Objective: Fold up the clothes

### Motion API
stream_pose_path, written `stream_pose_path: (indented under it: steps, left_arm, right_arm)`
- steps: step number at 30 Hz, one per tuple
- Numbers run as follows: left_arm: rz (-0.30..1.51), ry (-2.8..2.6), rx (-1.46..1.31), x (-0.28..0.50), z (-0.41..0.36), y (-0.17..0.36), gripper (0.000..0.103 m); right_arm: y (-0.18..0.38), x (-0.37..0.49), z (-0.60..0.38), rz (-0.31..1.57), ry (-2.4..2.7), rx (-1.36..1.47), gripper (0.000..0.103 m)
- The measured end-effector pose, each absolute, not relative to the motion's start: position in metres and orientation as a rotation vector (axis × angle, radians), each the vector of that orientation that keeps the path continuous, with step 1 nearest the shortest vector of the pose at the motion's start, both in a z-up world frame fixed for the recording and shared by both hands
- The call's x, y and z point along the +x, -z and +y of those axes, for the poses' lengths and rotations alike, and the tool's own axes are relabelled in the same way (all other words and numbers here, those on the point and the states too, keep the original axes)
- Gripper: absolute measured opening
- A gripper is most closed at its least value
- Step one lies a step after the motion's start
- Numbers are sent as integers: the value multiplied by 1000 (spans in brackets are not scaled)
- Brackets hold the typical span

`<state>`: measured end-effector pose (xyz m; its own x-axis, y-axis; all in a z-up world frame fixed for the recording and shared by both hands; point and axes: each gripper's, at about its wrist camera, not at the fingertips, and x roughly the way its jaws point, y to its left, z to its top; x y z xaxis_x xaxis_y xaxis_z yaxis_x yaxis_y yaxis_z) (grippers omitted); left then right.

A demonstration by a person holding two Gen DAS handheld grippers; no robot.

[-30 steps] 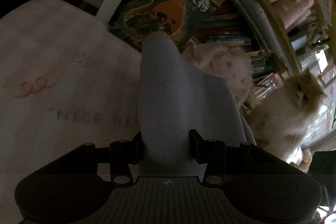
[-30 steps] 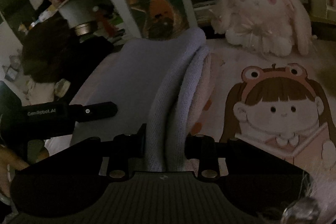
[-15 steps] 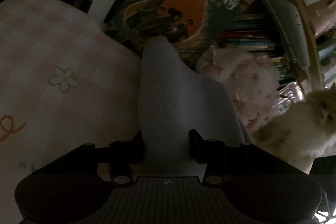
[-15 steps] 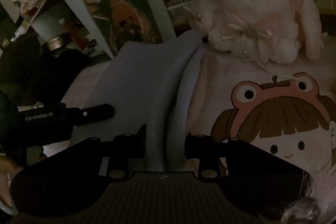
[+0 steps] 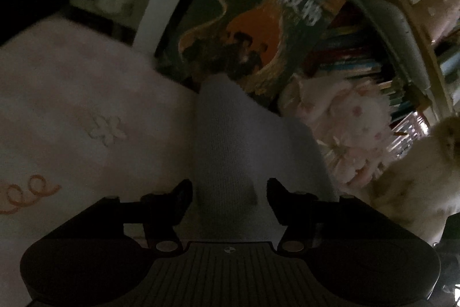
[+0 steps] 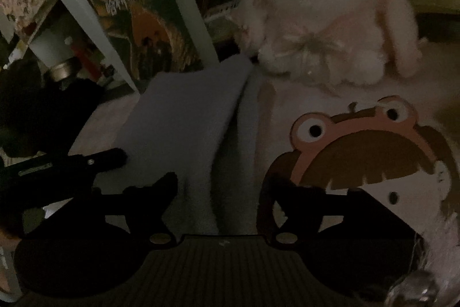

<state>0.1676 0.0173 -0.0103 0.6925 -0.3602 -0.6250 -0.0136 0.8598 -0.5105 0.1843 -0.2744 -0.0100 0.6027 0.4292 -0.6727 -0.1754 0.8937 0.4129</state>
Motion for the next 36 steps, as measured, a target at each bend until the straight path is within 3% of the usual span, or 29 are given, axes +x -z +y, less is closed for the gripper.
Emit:
stream_pose_path:
  steps: [5,10,19,36]
  left_arm:
    - [740,179,-470,146,15,-2,67]
    - [716,150,-403,125,5,-10,72]
    - [662,62,-170,87,-22,-19,93]
    - [703,12,-71,20,-48,-3,96]
  right_arm:
    - [-2,164,-281,810,-331,293,86]
    - [-8,141,-278,785,-321,231,89]
    - [-13,103,-267,739,-244,98,99]
    - [3,23,-258,698,-106,66,103]
